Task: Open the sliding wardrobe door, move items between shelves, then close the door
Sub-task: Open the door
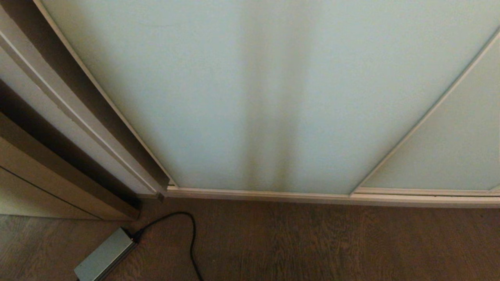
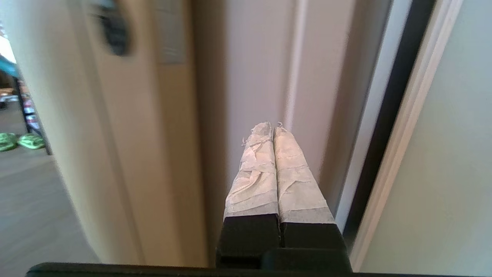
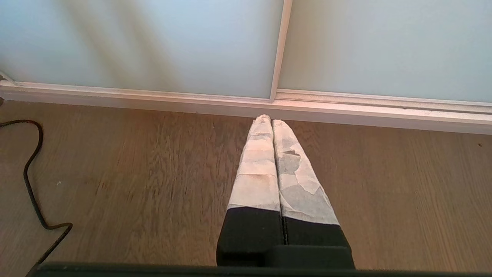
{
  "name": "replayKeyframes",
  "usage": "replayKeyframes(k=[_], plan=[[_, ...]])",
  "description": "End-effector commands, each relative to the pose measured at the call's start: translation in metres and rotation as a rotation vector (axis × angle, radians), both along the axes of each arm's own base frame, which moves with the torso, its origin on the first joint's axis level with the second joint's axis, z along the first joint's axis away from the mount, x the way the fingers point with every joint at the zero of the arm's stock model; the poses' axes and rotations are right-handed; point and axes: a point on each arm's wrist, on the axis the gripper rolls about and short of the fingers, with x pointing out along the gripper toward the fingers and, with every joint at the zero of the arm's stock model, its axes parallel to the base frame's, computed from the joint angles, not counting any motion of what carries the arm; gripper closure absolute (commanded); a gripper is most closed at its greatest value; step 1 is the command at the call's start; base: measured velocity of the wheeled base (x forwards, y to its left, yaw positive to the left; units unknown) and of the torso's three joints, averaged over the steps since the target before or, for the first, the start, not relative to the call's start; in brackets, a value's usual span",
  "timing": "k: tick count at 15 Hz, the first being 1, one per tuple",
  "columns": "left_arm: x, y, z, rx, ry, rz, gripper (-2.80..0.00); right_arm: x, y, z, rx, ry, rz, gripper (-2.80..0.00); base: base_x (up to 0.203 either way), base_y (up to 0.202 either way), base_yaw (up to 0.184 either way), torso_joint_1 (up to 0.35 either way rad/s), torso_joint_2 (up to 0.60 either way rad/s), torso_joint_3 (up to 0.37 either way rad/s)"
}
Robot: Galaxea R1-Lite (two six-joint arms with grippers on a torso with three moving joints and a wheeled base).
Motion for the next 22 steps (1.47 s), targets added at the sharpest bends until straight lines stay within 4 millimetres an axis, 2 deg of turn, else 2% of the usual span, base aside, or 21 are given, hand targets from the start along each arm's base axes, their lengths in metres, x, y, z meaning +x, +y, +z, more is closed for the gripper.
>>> replayKeyframes(k=[1, 4, 6, 10, 13, 17, 22], plan=[[0.042, 0.003, 0.001, 0.006, 0.035, -0.020, 0.00, 0.000, 0.000, 0.000, 0.000, 0.000, 0.001, 0.00, 0.000, 0.000, 0.000, 0.000, 0.00, 0.000], [0.070, 0.004, 0.007, 0.048, 0.047, -0.088, 0.00, 0.000, 0.000, 0.000, 0.000, 0.000, 0.001, 0.00, 0.000, 0.000, 0.000, 0.000, 0.00, 0.000], [0.079, 0.003, 0.002, 0.075, 0.101, -0.152, 0.00, 0.000, 0.000, 0.000, 0.000, -0.001, 0.001, 0.00, 0.000, 0.000, 0.000, 0.000, 0.00, 0.000], [0.099, 0.012, 0.023, 0.049, 0.087, -0.180, 0.00, 0.000, 0.000, 0.000, 0.000, 0.000, 0.001, 0.00, 0.000, 0.000, 0.000, 0.000, 0.00, 0.000], [0.105, 0.026, 0.035, 0.035, 0.070, -0.137, 0.00, 0.000, 0.000, 0.000, 0.000, 0.000, 0.001, 0.00, 0.000, 0.000, 0.000, 0.000, 0.00, 0.000], [0.113, 0.026, 0.029, 0.080, 0.105, -0.218, 0.00, 0.000, 0.000, 0.000, 0.000, 0.000, 0.001, 0.00, 0.000, 0.000, 0.000, 0.000, 0.00, 0.000], [0.122, 0.026, 0.033, 0.106, 0.139, -0.293, 0.00, 0.000, 0.000, 0.000, 0.000, -0.002, 0.001, 0.00, 0.000, 0.000, 0.000, 0.000, 0.00, 0.000]])
